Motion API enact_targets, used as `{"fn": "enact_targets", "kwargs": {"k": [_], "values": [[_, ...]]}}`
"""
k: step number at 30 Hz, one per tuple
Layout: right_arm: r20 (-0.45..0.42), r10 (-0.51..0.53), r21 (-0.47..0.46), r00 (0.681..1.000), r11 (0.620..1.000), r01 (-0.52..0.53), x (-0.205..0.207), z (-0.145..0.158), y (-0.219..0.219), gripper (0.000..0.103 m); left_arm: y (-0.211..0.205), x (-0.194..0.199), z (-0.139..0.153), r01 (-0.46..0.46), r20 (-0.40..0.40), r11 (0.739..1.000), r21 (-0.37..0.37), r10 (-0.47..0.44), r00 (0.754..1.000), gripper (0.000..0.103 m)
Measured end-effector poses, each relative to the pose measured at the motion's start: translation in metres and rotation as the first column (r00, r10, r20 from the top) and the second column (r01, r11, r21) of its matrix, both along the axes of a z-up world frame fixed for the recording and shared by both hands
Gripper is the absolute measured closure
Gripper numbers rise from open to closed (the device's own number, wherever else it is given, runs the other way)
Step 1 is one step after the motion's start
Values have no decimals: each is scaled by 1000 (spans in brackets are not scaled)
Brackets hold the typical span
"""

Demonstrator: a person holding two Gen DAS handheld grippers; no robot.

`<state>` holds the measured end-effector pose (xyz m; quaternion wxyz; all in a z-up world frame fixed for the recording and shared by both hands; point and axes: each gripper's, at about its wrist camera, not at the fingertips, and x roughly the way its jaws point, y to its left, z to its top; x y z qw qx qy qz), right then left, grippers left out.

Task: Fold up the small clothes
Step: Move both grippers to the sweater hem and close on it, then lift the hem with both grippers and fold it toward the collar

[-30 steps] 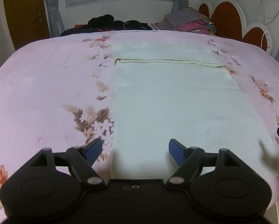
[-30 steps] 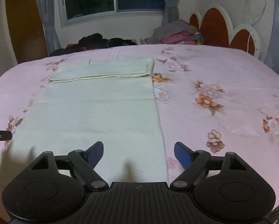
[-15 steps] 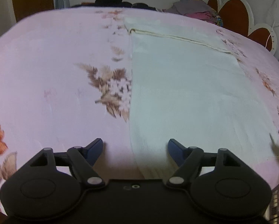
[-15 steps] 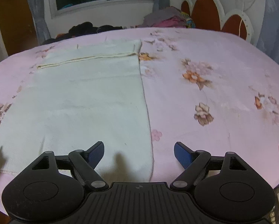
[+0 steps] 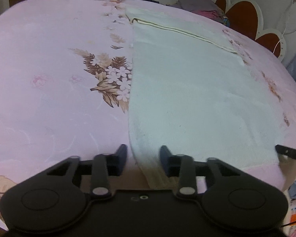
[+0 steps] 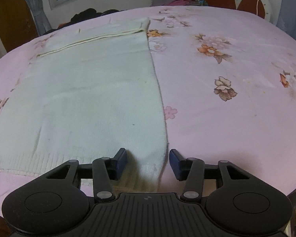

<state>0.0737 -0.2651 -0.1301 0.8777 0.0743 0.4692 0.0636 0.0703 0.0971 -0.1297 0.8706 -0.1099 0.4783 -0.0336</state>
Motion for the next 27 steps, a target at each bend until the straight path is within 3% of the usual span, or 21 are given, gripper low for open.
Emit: {"fn": "enact_targets", "kwargs": {"k": [1,3,5,7,8,20,22,27], "values": [[-3,8,2,1000,1000,-8,1,0,2,64,0,2,0,7,-6,1000,-14,-7,1000,86],[-6,17,-1,1000,1000,-17,2,1,4,65,-1,3,-2,21,-21,999,-42,-22,1000,92],[-10,21,0,1000,1000,-21,3,0,5,69,-3,3,-3,30,-19,999,-40,-31,999,94],[-17,26,16,1000,1000,-26,4,2,4,84,-3,3,-3,37,-14,998,-44,-38,999,97],[-19,29,14,999,999,-29,4,2,4,86,-2,3,-3,39,-12,998,-45,-40,999,98],[-38,33,24,999,999,-32,8,3,4,88,8,2,-3,42,-9,994,-100,-43,999,100],[-44,26,72,999,997,-23,9,7,1,98,8,3,4,56,10,993,-104,-55,998,100],[6,48,111,999,993,-49,16,29,0,98,7,17,34,87,101,991,-102,-77,992,100]]}}
